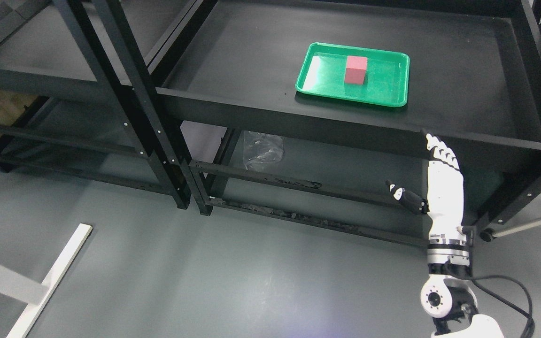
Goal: Pick pink block from left shelf to tray
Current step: 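Reach the right hand over the pink cube on the green tray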
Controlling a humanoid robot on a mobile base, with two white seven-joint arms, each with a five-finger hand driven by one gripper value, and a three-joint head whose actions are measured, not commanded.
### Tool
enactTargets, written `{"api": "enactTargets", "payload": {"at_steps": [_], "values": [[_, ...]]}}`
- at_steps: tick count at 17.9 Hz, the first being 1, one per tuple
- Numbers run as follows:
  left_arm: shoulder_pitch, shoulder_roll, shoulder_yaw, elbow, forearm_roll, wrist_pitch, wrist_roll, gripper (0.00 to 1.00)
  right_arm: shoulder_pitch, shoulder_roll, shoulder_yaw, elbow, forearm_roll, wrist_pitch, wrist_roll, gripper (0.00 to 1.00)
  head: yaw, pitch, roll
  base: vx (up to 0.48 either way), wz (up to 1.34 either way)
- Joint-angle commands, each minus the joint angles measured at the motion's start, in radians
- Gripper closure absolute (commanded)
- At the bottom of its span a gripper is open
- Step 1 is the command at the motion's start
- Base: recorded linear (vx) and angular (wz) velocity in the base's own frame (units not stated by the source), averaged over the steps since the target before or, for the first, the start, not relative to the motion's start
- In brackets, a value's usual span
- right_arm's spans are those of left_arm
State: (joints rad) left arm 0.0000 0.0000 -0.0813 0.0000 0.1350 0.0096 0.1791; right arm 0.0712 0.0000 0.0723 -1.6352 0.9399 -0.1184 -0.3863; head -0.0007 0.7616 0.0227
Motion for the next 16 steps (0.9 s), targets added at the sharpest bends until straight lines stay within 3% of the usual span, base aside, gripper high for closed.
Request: {"api": "enactTargets", "payload": {"at_steps": [1, 12, 16], "values": [[-0.029, 0.017, 0.0, -0.017, 0.0, 0.0, 0.0, 0.0, -0.027, -0.018, 0.02, -0.002, 0.415, -0.058, -0.201, 0.01, 0.0, 0.0, 0.0, 0.306, -0.11], [-0.029, 0.017, 0.0, -0.017, 0.0, 0.0, 0.0, 0.0, -0.044, -0.018, 0.089, 0.001, 0.418, -0.06, -0.162, 0.01, 0.0, 0.0, 0.0, 0.31, -0.18], [-0.029, 0.017, 0.0, -0.017, 0.0, 0.0, 0.0, 0.0, -0.057, -0.018, 0.124, 0.021, 0.376, -0.061, 0.196, 0.01, 0.0, 0.0, 0.0, 0.264, -0.09]]}}
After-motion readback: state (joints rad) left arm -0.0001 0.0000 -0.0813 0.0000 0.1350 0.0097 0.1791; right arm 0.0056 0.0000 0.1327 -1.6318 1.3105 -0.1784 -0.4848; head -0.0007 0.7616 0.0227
